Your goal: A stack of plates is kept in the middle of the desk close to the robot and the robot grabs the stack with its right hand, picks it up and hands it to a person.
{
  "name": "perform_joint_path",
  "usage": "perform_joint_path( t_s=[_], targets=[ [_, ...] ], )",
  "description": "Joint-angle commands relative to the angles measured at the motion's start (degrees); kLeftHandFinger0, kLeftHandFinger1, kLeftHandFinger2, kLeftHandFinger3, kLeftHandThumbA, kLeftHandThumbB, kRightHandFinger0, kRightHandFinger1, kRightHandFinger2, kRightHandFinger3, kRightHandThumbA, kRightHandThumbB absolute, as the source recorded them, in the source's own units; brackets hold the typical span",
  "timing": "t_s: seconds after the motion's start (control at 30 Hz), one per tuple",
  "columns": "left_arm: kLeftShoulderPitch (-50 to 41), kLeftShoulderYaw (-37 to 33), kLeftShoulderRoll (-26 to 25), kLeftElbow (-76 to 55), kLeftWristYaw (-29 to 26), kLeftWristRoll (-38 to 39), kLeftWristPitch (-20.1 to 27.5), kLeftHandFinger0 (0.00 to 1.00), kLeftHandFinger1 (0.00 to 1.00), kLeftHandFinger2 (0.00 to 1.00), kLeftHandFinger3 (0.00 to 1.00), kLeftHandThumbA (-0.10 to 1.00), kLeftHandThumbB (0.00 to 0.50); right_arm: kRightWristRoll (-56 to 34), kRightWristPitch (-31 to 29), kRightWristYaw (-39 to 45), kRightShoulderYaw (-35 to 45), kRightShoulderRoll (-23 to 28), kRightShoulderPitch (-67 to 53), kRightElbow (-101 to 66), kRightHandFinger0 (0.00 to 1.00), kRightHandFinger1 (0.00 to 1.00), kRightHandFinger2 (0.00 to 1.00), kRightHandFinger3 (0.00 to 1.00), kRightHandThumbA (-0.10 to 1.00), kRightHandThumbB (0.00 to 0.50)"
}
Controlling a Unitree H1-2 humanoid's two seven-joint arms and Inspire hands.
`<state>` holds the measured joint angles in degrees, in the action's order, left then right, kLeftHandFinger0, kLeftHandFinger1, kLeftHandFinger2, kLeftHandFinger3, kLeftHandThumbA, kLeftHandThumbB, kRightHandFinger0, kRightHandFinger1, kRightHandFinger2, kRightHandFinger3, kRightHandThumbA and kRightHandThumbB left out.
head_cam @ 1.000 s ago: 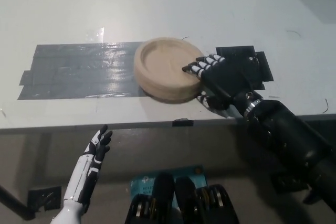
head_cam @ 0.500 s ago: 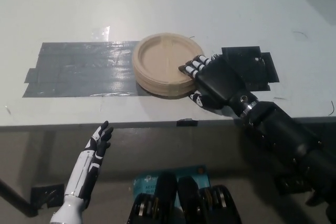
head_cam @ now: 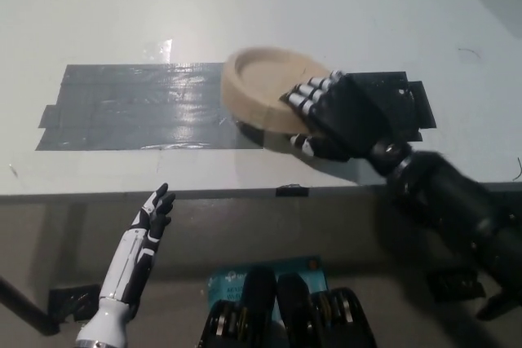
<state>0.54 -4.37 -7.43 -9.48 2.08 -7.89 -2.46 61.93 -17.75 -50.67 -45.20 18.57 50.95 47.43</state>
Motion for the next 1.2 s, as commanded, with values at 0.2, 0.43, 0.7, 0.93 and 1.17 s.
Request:
perform_joint_path(
  t_s=[0.2, 0.43, 0.7, 0.93, 1.17],
  targets=[
    [2.01, -0.21, -1.33, -1.67, 1.26, -0.10, 1.09, 1.00, 1.00, 1.00, 1.00, 1.00, 0.000, 0.17, -2.66, -1.25, 9.53, 7.63, 2.58, -22.25, 0.00, 0.00, 0.47, 0.20, -0.10, 0.311],
    [1.91, -0.30, -1.37, -2.15, 1.52, -0.25, 0.63, 1.00, 1.00, 1.00, 1.00, 1.00, 0.000, 1.77, -1.73, 1.39, 10.97, 7.57, 1.00, -23.38, 0.00, 0.00, 0.42, 0.24, -0.10, 0.331],
    [2.07, -0.36, -1.12, -2.30, 1.94, -0.28, 0.39, 1.00, 1.00, 1.00, 1.00, 1.00, 0.000, 2.37, -3.46, 0.61, 10.52, 6.45, 1.56, -18.82, 0.00, 0.00, 0.42, 0.23, -0.10, 0.333],
    [-0.19, -0.72, -1.05, -3.10, 2.00, -0.72, 0.71, 1.00, 1.00, 1.00, 1.00, 1.00, 0.000, 3.46, -2.08, 0.06, 10.18, 4.48, 2.49, -15.05, 0.00, 0.00, 0.43, 0.24, -0.10, 0.320],
    [-1.22, -0.91, -0.93, -3.18, 1.77, -0.72, 1.31, 1.00, 1.00, 1.00, 1.00, 1.00, 0.000, 4.68, -1.20, -3.99, 8.61, -0.03, 9.46, 0.20, 0.00, 0.00, 0.40, 0.15, -0.10, 0.309]
  ],
)
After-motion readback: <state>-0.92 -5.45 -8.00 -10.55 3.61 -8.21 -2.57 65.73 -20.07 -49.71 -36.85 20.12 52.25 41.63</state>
